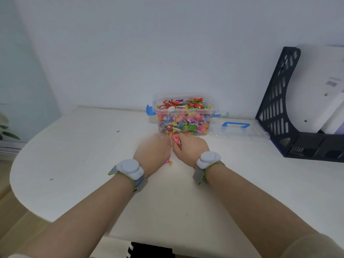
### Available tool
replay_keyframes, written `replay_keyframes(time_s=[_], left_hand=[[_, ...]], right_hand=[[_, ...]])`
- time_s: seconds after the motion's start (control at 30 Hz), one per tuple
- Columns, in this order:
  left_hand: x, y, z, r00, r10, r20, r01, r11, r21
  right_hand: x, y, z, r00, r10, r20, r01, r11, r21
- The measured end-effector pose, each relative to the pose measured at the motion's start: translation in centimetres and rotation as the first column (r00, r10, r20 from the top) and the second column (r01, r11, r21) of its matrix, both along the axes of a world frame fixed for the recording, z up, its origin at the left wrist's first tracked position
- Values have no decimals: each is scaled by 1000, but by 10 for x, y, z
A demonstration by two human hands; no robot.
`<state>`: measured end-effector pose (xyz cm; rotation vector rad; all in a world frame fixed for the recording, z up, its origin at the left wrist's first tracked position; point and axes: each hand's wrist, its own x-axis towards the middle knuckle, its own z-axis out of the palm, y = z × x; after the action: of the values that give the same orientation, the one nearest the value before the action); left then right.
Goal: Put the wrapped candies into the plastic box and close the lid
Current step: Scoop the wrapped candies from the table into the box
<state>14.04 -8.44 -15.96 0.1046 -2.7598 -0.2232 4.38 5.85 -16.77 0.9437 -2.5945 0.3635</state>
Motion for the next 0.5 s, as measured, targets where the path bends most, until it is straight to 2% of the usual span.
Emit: replay_keyframes(time_s=[0.1, 0.17, 0.33, 0.5], left_hand=[[-6, -2, -3, 996, -84, -31, 81, 993, -88], [-10, -5, -6, 991, -119, -56, 115, 991, -66], [-21, -6, -8, 976, -67, -209, 100, 983, 151], [-33, 3, 26, 910, -19, -414, 179, 919, 351]], right_hand=[[-3, 0, 0, 1000, -12, -21, 11, 1000, -27], [-5, -1, 0, 1000, -23, -15, 22, 998, -60], [-11, 6, 5, 998, -58, 10, 58, 985, -165], [-19, 8, 33, 998, -25, -49, 10, 958, -287]])
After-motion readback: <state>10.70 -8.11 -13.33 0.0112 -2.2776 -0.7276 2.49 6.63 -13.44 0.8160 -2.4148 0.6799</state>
